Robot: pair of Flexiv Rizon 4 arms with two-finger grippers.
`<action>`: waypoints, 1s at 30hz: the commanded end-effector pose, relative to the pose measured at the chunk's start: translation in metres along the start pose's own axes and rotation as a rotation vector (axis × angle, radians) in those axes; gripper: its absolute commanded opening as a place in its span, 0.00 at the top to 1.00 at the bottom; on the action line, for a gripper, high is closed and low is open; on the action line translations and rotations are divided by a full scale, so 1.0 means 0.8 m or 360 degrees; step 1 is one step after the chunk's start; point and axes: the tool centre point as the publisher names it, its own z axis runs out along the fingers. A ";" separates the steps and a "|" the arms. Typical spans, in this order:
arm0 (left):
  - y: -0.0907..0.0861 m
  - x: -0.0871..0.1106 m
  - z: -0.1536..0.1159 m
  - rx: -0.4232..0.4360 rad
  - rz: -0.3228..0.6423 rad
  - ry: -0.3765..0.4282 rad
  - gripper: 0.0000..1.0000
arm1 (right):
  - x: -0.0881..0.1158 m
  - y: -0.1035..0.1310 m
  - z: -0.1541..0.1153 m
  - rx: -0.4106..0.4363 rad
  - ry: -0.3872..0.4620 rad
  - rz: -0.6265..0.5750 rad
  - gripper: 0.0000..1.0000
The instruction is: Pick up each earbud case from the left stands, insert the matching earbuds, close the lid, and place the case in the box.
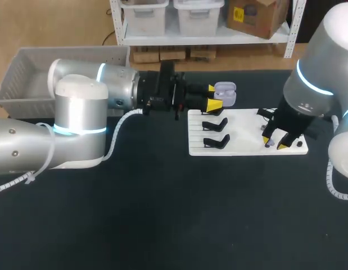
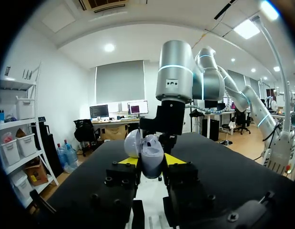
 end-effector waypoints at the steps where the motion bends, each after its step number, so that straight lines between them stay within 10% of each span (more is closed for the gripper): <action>1: -0.002 0.000 0.000 -0.0009 0.0002 0.0000 1.00 | -0.001 0.000 0.001 -0.0001 0.0004 -0.0001 0.69; 8: -0.002 0.000 0.000 -0.0009 0.0002 0.0000 1.00 | -0.002 0.001 0.003 -0.0001 0.0017 -0.0011 0.74; 11: -0.002 0.000 0.000 -0.0009 0.0002 0.0000 1.00 | -0.001 0.001 0.002 0.0001 0.0015 -0.0015 1.00; 30: -0.002 0.000 0.000 -0.0009 0.0002 0.0000 1.00 | 0.020 0.041 -0.126 -0.0055 -0.0109 -0.0164 1.00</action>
